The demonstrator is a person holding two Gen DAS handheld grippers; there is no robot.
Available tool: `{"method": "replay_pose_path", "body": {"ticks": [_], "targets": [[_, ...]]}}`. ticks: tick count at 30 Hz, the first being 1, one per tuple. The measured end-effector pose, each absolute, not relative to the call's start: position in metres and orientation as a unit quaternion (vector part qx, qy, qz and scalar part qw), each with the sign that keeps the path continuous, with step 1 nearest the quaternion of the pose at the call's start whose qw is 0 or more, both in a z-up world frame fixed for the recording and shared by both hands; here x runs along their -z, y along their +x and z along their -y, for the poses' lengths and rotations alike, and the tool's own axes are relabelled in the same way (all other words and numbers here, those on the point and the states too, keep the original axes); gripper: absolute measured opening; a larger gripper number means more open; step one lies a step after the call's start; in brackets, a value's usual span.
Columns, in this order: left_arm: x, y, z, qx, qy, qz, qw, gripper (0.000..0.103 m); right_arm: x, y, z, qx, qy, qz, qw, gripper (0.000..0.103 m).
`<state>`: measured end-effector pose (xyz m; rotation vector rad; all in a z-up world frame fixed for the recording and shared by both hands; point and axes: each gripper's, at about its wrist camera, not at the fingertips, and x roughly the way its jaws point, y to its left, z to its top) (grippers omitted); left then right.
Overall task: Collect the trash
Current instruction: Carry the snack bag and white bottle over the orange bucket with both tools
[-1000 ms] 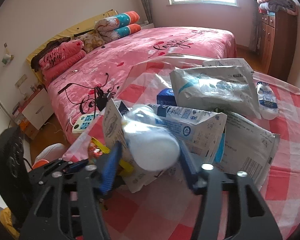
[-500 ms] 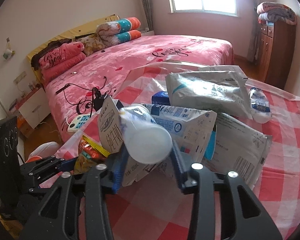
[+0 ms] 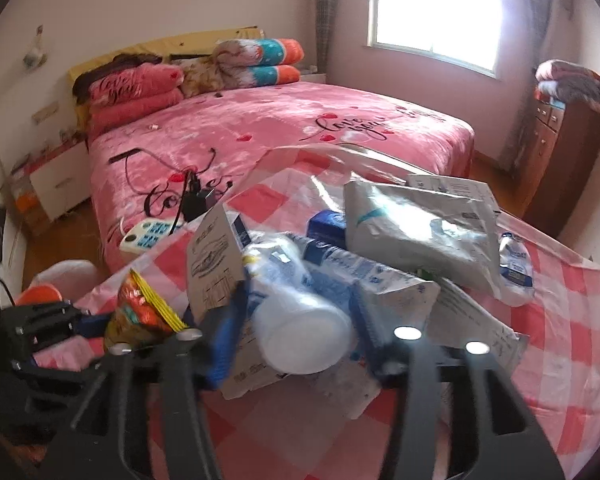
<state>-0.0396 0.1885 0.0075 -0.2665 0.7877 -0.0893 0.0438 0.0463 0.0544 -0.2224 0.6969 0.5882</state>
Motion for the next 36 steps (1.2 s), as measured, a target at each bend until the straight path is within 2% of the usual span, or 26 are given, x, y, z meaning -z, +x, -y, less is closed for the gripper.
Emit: {"method": "replay_pose_path", "body": {"ticks": [24, 36], "targets": [[-0.043, -0.092, -0.212, -0.015, -0.109, -0.351, 0.93, 0.046, -0.072, -0.019, -0.027, -0.25, -0.067, -0.329, 0.908, 0.045], [-0.059, -0.133, -0.251, -0.09, -0.094, -0.335, 0.933, 0.046, -0.081, -0.06, -0.086, -0.353, -0.046, -0.346, 0.868, 0.045]]}}
